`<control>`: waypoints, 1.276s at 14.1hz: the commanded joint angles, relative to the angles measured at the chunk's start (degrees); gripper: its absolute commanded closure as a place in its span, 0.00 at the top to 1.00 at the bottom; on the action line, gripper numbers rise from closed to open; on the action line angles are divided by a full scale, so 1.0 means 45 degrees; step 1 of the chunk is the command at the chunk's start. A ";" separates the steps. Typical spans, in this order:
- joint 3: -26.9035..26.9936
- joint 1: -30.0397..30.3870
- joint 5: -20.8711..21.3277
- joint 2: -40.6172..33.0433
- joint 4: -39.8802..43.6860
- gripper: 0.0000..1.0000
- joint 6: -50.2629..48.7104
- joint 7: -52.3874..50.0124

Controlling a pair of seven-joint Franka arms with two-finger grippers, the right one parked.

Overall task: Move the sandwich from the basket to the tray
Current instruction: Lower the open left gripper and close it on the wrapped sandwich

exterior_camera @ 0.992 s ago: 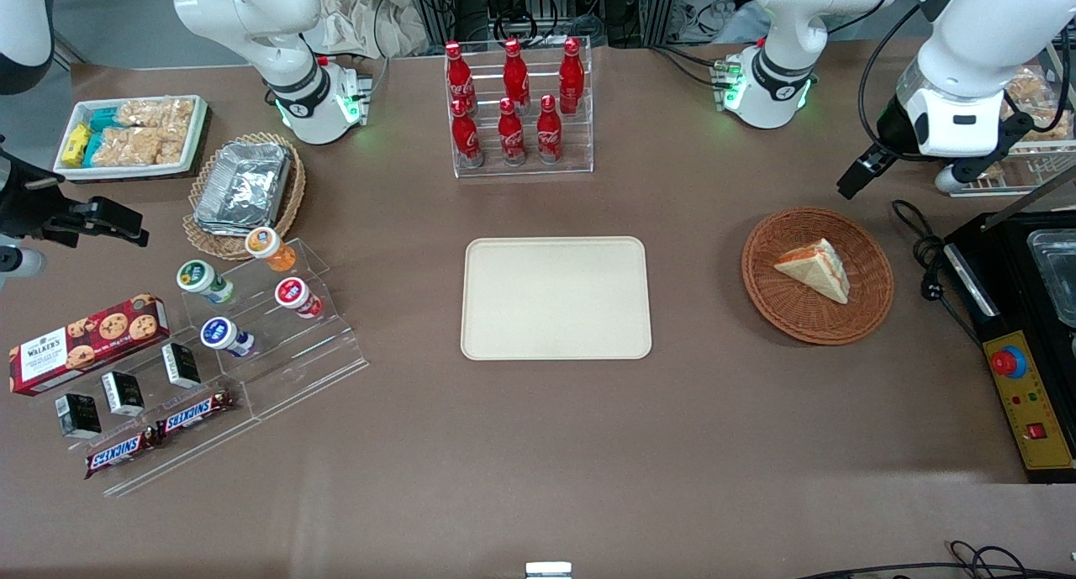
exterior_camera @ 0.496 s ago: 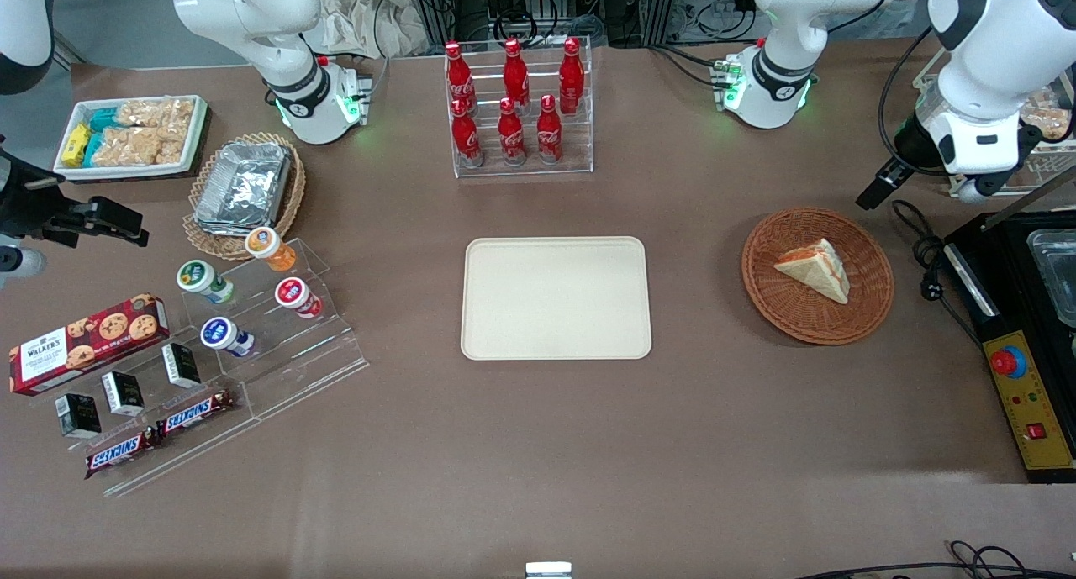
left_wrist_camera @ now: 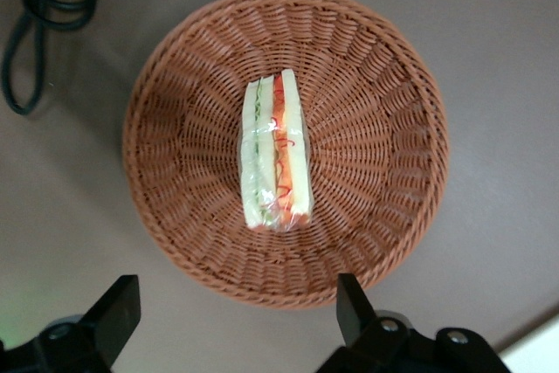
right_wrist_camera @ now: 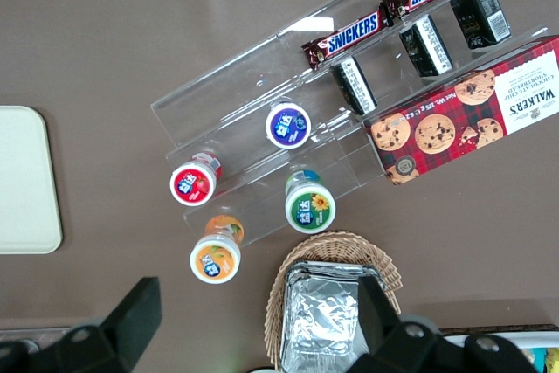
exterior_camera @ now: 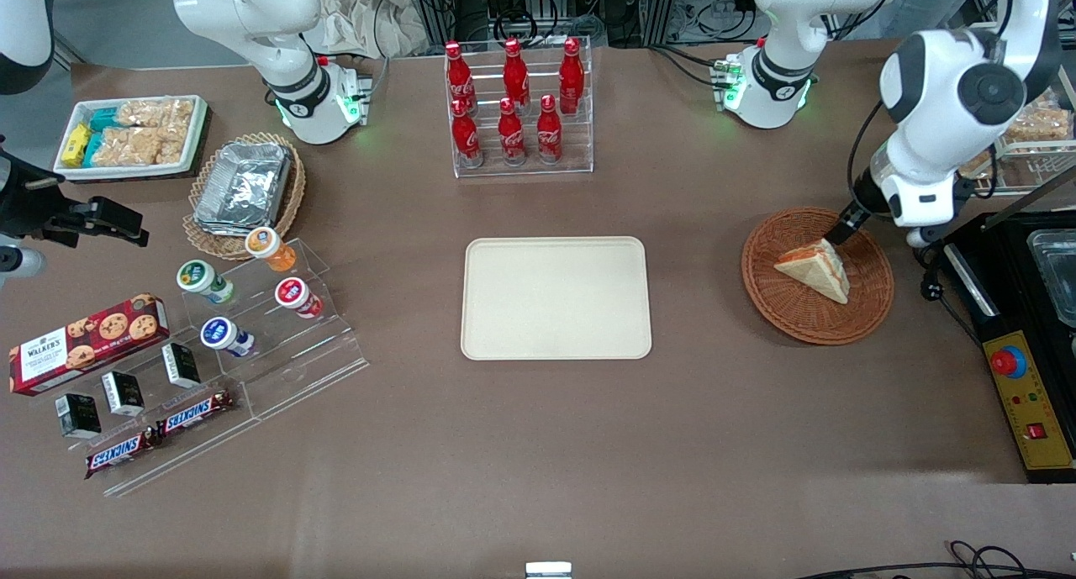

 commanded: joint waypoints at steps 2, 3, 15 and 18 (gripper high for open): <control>-0.0044 -0.0021 -0.0062 0.1320 -0.0447 1.00 0.2045 -0.0629; -0.0044 -0.0021 -0.0062 0.1555 -0.0604 1.00 0.2593 -0.0648; -0.0025 0.0018 -0.0062 0.3997 -0.0743 1.00 0.5292 -0.1469; -0.0005 0.0018 -0.0062 0.4213 -0.0723 0.71 0.5469 -0.1488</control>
